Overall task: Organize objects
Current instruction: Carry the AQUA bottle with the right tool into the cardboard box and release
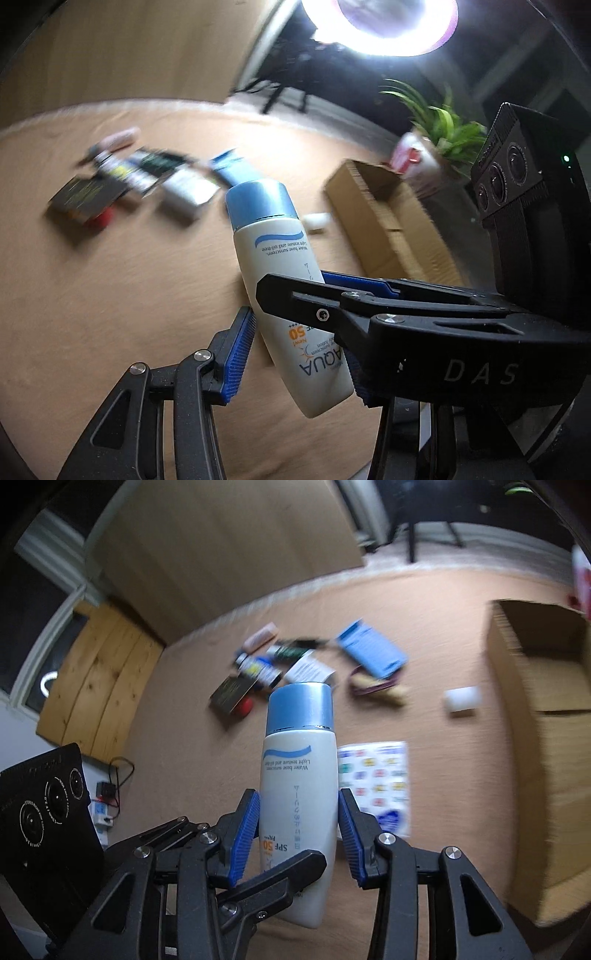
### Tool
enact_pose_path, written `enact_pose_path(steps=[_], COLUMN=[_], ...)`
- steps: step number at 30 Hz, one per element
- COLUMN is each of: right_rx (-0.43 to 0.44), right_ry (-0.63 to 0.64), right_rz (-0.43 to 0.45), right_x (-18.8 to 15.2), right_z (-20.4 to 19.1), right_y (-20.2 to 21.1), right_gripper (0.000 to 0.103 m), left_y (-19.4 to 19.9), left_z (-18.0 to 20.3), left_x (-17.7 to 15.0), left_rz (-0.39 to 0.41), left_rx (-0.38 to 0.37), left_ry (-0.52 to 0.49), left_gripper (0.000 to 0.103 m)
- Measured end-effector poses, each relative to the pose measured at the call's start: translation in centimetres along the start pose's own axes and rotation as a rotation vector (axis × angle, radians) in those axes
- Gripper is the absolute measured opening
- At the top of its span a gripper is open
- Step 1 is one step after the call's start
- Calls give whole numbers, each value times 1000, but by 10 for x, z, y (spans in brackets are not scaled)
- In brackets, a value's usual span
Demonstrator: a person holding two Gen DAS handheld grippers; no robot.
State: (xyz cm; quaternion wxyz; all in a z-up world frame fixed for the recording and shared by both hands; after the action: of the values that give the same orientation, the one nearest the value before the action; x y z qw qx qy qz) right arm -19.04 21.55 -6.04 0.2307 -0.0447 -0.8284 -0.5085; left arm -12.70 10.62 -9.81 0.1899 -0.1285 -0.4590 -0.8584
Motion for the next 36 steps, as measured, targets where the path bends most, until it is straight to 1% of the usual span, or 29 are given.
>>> enact_pose_path(steps=[4, 10, 14, 19, 20, 21, 22, 23, 24, 25, 29, 36], right_rx=[-49, -121, -151, -197, -210, -239, -264, -292, -301, -306, -305, -292], right_ry=[-34, -102, -149, -144, -139, -137, -135, -134, -134, -135, -142, -105], right_rz=[48, 115, 140, 147, 144, 145, 144, 150, 160, 166, 167, 164], right_x=[-2, -7, -10, -12, -12, -12, -12, -12, -14, -13, -11, -9], right_z=[37, 86, 115, 138, 140, 143, 144, 146, 148, 149, 147, 126], right_y=[39, 81, 96, 108, 108, 109, 110, 111, 114, 115, 112, 101], right_gripper=[40, 40, 40, 40, 40, 46, 53, 64, 66, 67, 67, 67], left_y=[-15, -39, -63, -85, -87, -88, -91, -91, -91, -91, -87, -62], left_z=[48, 109, 145, 174, 178, 181, 185, 185, 184, 181, 170, 139], left_x=[2, 1, 5, 6, 6, 5, 7, 7, 7, 9, 13, 16], left_rz=[-8, -36, -59, -85, -85, -83, -71, -62, -55, -51, -41, -14], left_rx=[-43, -103, -139, -153, -149, -139, -100, -81, -74, -66, -23, 12], left_ry=[-71, -148, -176, -200, -209, -222, -242, -247, -247, -245, -243, -216], left_gripper=[51, 51, 51, 51, 51, 51, 57, 69, 74, 77, 77, 77])
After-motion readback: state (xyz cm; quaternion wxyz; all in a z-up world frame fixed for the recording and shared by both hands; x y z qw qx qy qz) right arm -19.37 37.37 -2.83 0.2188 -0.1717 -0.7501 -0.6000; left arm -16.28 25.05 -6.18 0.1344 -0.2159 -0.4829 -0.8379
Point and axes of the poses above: each gripper's, at about its wrist camera, not at the fingertips, and y roughly against the way its jaws point, z to its right, x to its top, the point moved 2 cm from there along -y, roughly the way its jaws point, and after that the axes turned 10 degrees about y, right-handed, at the moved point
